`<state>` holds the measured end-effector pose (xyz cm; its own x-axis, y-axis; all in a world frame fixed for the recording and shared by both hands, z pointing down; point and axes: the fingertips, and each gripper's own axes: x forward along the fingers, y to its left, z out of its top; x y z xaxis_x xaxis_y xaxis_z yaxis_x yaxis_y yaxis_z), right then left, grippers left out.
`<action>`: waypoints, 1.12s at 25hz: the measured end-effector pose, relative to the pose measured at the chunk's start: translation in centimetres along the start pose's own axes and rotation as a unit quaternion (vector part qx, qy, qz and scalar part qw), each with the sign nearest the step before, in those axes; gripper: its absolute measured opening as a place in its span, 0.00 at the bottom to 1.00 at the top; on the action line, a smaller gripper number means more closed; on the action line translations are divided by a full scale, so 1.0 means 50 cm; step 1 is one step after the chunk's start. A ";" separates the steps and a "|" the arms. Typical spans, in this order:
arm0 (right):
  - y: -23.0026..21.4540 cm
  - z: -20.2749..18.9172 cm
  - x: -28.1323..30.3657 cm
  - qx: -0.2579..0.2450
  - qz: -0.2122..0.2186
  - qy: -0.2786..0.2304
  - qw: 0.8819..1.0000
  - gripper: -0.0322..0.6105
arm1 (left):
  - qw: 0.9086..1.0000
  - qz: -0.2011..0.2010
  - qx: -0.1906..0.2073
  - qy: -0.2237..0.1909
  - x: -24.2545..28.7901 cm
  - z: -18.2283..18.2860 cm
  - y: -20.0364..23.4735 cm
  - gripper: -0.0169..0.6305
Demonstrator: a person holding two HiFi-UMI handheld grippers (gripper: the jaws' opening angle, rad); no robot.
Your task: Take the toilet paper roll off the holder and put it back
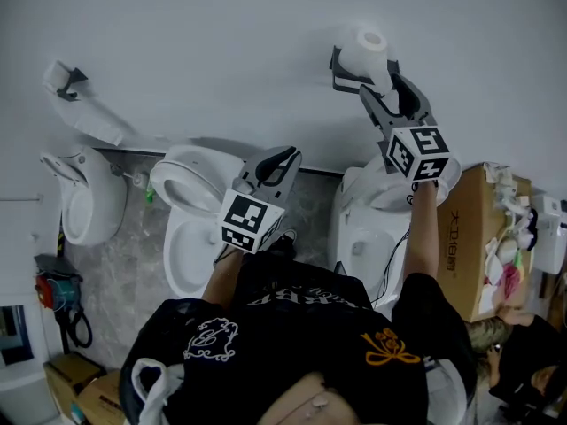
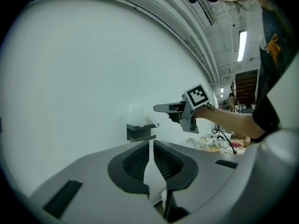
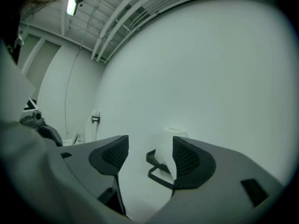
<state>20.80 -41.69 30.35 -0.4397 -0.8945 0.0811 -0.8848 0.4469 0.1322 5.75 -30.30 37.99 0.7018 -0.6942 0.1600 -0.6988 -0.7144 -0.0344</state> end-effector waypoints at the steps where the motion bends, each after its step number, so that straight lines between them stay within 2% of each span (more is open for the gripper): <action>1: 0.018 -0.004 -0.017 0.000 0.004 0.000 1.000 0.52 | 1.000 0.001 -0.001 0.000 -0.006 -0.001 -0.005 0.08; 8: 0.147 -0.063 -0.122 0.015 0.035 0.016 0.999 0.47 | 1.000 0.007 -0.007 -0.002 -0.052 -0.011 -0.047 0.08; 13: 0.231 -0.124 -0.191 0.053 0.048 0.033 0.997 0.44 | 1.000 0.013 -0.009 0.005 -0.097 -0.029 -0.081 0.08; 20: 0.322 -0.204 -0.294 0.096 0.059 0.055 0.992 0.41 | 0.999 0.025 -0.016 0.023 -0.175 -0.073 -0.153 0.08; 28: 0.410 -0.252 -0.354 0.122 0.082 0.063 0.987 0.35 | 0.998 0.043 -0.018 0.051 -0.258 -0.116 -0.209 0.08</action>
<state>12.38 -16.50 44.08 -0.5718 -0.7942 0.2058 -0.8204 0.5558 -0.1345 3.22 -13.37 42.01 0.6233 -0.7386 0.2568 -0.7613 -0.6481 -0.0163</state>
